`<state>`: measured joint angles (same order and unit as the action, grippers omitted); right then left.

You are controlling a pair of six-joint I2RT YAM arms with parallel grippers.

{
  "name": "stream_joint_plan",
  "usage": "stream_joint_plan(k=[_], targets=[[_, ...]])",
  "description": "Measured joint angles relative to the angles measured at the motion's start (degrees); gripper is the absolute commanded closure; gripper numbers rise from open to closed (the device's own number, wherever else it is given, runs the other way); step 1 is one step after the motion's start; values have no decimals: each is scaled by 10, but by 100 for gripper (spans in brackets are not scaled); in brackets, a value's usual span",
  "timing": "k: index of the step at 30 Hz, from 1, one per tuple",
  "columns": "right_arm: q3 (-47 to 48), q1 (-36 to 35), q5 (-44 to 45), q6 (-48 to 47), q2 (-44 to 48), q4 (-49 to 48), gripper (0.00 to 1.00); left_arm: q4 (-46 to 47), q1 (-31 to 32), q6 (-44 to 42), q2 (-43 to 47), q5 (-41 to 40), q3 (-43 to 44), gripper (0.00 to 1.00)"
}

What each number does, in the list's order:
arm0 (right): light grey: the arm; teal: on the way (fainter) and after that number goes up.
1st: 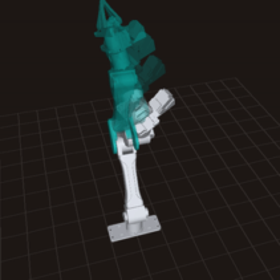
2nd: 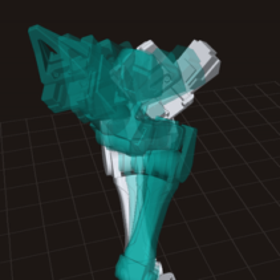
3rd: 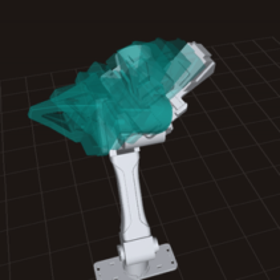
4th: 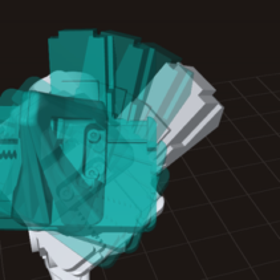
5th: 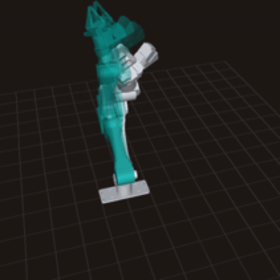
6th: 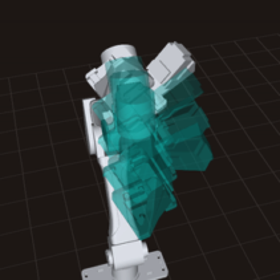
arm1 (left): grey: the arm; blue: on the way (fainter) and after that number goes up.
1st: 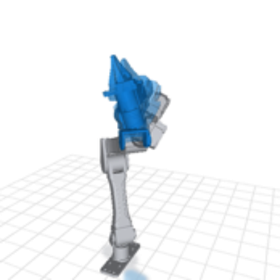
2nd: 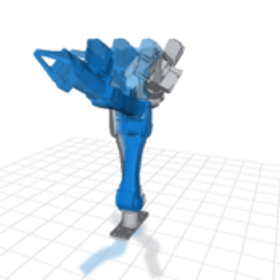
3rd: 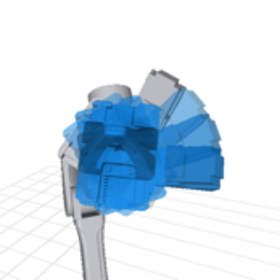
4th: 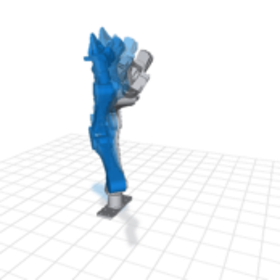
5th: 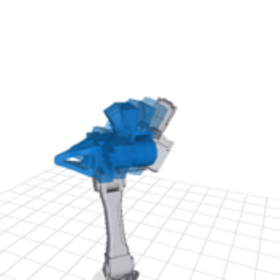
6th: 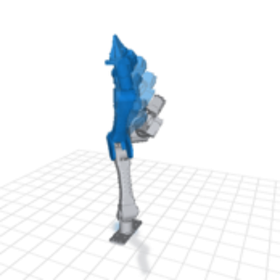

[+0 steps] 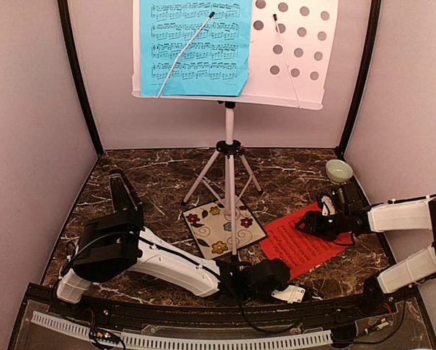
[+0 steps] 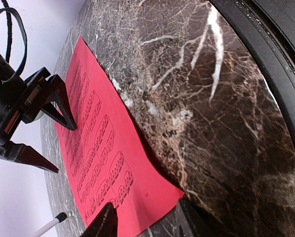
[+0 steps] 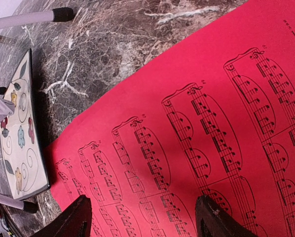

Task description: Set up the instrument practice props

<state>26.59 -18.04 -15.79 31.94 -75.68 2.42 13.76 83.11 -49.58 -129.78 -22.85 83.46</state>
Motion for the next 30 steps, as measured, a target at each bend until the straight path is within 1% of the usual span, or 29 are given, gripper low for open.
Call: stream_joint_plan(k=[3,7,11,12,13,14,15,16,18,21,25,28,29,30], targets=[[-7,1,-10,-1,-3,-21,29,16,-1,-10,-6,-5,1,60],[-19,2,-17,-2,-3,-45,29,38,-10,-18,-17,-8,5,65],[-24,3,-21,-2,-2,-55,30,48,-27,-15,-29,-7,17,65],[-24,3,-22,-2,-2,-56,30,49,-32,-12,-31,-7,21,63],[-25,3,-23,-2,-1,-55,30,49,-36,-9,-32,-7,23,58],[-25,3,-23,-2,0,-55,30,50,-40,-7,-35,-7,26,51],[-25,3,-24,-2,0,-55,30,53,-44,-4,-37,-7,30,46],[-26,3,-25,-2,1,-54,30,55,-47,-3,-37,-6,32,43],[-26,3,-26,-2,2,-52,30,61,-54,3,-38,-5,41,41],[-26,3,-28,-2,3,-49,30,68,-66,9,-41,-4,50,45],[-26,3,-30,-4,7,-40,30,70,-81,15,-43,5,50,54],[-24,3,-31,-7,8,-34,31,70,-89,19,-43,21,50,59],[-21,3,-31,-10,8,-29,31,71,-92,22,-43,26,50,61],[-19,3,-31,-13,8,-23,31,72,-95,24,-43,32,48,67]])
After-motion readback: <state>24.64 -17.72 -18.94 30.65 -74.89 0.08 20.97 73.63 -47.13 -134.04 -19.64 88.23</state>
